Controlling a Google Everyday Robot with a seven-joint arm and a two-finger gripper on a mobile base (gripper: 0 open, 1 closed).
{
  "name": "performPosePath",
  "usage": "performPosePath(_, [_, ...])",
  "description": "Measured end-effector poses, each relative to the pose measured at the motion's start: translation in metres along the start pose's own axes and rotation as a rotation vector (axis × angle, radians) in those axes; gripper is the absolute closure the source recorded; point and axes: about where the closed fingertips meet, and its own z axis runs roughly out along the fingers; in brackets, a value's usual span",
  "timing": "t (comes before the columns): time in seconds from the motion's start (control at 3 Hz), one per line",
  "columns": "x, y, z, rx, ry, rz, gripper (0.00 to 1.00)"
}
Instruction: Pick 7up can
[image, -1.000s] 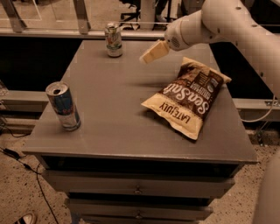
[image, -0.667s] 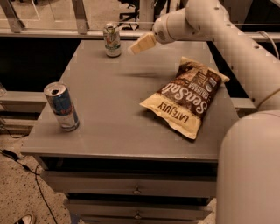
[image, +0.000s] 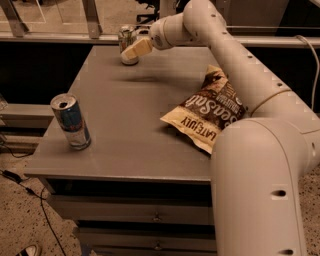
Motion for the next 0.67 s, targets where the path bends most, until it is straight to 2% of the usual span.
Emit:
performPosePath(0.33, [0.003,0.0,0.021,0.007,-0.011,0.015,0.0])
performPosePath(0.67, [0.008,-0.01,0.034,0.037,-0.02,0.034,0.0])
